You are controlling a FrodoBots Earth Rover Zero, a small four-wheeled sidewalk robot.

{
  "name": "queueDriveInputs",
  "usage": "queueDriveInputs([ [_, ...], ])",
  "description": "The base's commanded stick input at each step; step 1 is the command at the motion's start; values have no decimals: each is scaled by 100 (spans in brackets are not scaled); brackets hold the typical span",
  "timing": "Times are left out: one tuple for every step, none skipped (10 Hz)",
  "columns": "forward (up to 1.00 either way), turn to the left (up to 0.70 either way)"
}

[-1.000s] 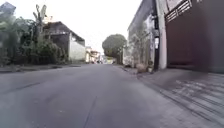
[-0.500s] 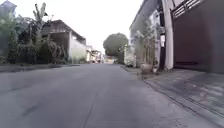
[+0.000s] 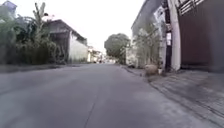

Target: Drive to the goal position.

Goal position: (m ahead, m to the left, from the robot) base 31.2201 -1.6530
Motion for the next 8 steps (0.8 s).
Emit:
queueDriveInputs([
  [100,0],
  [100,0],
  [100,0],
  [100,0],
  [100,0],
  [100,0],
  [100,0],
  [100,0],
])
